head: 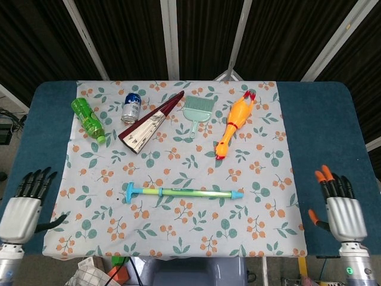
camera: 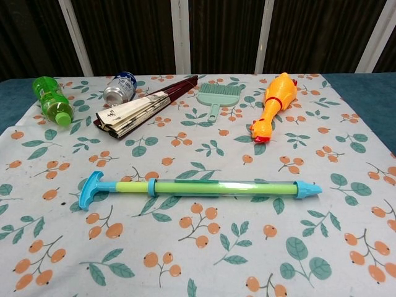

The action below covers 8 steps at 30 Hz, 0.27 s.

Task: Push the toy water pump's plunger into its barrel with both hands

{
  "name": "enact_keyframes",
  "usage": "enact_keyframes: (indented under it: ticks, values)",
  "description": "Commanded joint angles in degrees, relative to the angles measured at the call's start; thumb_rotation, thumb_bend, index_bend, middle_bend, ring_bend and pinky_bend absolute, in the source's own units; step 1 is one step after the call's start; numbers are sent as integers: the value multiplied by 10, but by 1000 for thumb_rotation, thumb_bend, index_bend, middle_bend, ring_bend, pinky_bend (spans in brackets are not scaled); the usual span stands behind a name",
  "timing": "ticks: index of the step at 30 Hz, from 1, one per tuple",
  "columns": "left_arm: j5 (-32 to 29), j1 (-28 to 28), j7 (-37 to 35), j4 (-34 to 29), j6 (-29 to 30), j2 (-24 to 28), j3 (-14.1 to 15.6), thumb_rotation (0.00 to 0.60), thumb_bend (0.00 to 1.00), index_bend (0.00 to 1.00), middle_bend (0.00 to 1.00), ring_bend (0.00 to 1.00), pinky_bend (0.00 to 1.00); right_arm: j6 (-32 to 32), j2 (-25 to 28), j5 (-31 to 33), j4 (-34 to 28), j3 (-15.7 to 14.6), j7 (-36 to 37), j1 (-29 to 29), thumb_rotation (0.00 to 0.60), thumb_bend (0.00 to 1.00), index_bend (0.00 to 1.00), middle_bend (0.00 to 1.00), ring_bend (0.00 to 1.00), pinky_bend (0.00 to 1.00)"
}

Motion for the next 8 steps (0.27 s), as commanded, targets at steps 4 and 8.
enact_keyframes:
  ticks: [4, 8]
  values:
    - [-8, 48, -76, 64, 35, 13, -3, 600, 199, 1, 0, 0, 0, 92, 1, -58, 92, -15, 72, -76, 600, 313, 0, 0, 0, 0]
    - [-21, 56, -103, 77, 28, 20, -13, 600, 199, 0, 0, 0, 0, 74, -2, -41, 102, -10, 86, -81, 600, 314, 0, 0, 0, 0]
